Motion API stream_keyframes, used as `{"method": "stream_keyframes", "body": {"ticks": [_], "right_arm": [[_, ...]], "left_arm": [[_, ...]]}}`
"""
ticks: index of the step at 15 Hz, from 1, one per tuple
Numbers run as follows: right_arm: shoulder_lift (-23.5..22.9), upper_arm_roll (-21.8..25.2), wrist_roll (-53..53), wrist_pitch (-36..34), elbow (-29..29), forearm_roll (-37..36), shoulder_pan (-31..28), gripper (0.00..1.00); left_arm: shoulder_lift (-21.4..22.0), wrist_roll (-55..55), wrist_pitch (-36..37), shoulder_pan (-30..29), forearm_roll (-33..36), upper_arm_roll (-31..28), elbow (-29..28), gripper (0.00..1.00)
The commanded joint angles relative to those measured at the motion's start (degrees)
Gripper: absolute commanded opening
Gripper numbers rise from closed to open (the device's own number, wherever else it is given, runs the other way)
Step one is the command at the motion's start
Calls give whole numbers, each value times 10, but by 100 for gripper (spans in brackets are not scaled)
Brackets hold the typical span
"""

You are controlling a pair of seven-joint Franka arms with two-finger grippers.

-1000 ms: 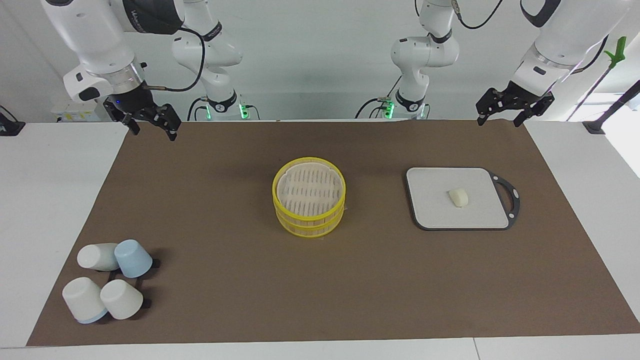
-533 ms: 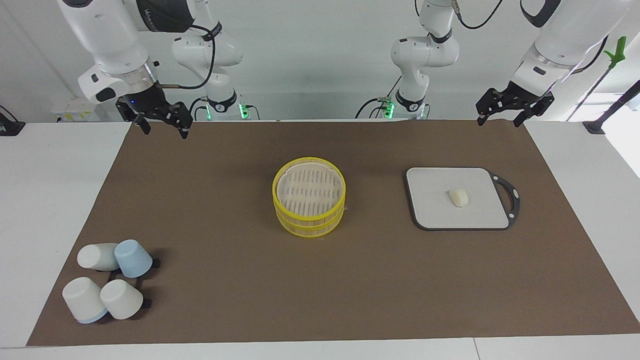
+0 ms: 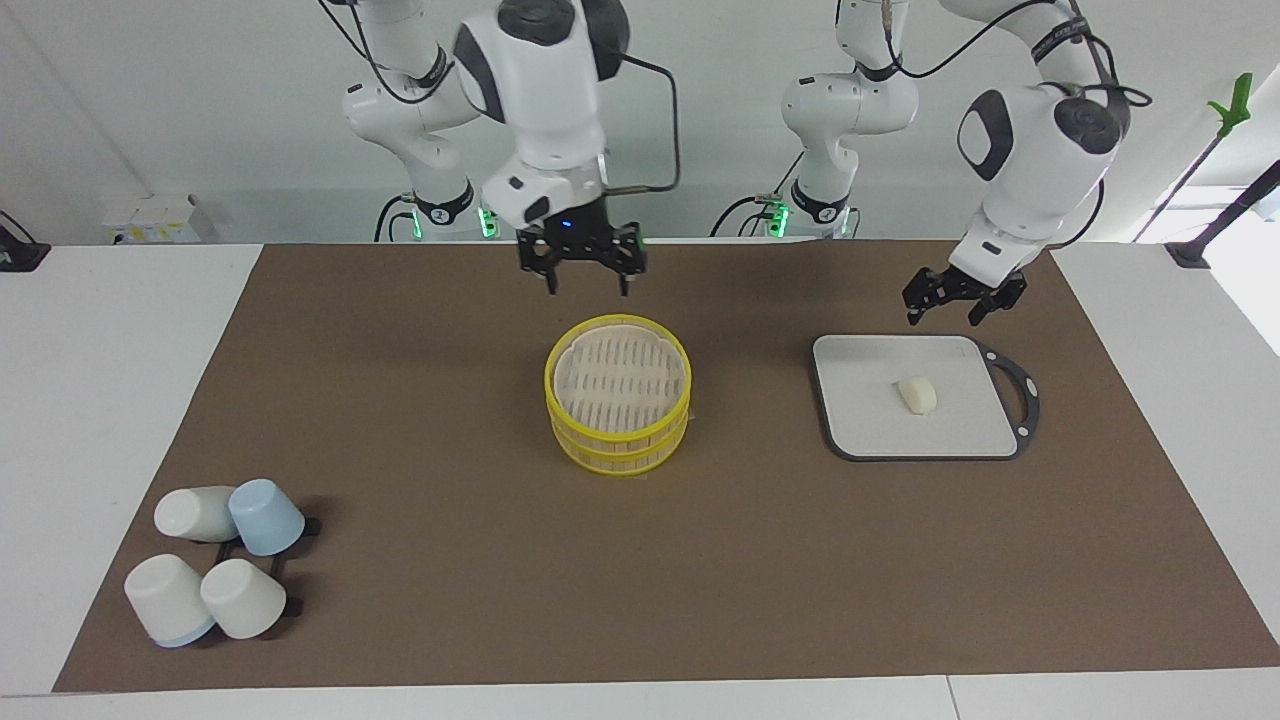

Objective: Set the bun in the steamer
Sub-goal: 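Grasp the white bun with the left gripper while the right gripper grasps the lid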

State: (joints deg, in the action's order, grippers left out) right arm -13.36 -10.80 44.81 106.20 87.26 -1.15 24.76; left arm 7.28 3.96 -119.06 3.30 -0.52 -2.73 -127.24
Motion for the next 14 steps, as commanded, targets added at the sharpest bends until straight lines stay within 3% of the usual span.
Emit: {"method": "stream_keyframes", "body": {"ticks": [1,5,7,10,11,12,14], "right_arm": [[-84,2,59,69,-45,-24,33,100],[-125,3,65,119,-5,-61,82,100],[-120,3,65,132,30,-63,86,100],[-119,3,58,132,36,-68,85,100],[-119,3,43,132,38,-68,85,85],[-118,3,30,132,42,-68,84,62],[-113,3,28,133,52,-68,84,25]], "left_arm": [[-44,-45,-86,-8,11,2,-31,100],[-104,-87,-193,-10,11,2,-43,100],[-113,-87,-209,-11,10,2,-51,100],[-142,-109,-237,-13,7,3,-51,97],[-144,-114,-242,-9,7,3,-50,90],[-144,-115,-236,-8,7,3,-50,82],[-144,-113,-216,-8,7,3,-44,74]]}}
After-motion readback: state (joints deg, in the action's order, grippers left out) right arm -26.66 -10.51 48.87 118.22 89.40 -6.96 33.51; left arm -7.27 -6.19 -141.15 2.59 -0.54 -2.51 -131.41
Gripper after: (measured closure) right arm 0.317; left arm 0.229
